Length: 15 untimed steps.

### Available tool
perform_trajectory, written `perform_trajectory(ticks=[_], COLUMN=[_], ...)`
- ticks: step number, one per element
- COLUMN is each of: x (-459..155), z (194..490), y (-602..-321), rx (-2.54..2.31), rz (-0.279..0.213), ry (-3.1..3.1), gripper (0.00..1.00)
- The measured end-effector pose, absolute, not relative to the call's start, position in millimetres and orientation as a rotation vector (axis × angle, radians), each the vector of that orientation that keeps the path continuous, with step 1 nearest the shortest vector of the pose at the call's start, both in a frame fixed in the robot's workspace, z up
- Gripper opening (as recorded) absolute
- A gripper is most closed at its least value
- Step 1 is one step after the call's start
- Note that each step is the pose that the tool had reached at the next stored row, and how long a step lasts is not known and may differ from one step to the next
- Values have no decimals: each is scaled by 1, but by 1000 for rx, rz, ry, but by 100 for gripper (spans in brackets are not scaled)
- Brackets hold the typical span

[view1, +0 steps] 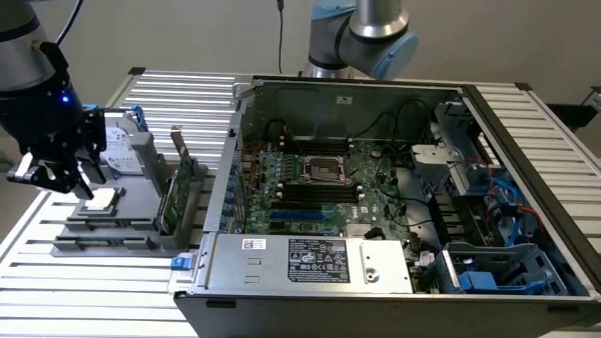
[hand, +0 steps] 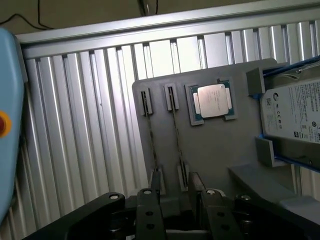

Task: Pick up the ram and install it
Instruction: 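Pick up the ram and move it above insertion slot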

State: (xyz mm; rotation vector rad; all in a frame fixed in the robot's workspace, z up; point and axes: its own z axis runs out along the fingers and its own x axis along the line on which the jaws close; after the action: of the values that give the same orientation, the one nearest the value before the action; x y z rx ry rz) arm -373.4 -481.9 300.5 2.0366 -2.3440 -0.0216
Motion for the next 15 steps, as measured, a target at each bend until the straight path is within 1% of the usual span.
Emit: perform_trajectory(ticks=[15], x=[-375], z=[281], y=[-492], rx=[2192], rz=[-24], ry=[-2198], gripper=[36])
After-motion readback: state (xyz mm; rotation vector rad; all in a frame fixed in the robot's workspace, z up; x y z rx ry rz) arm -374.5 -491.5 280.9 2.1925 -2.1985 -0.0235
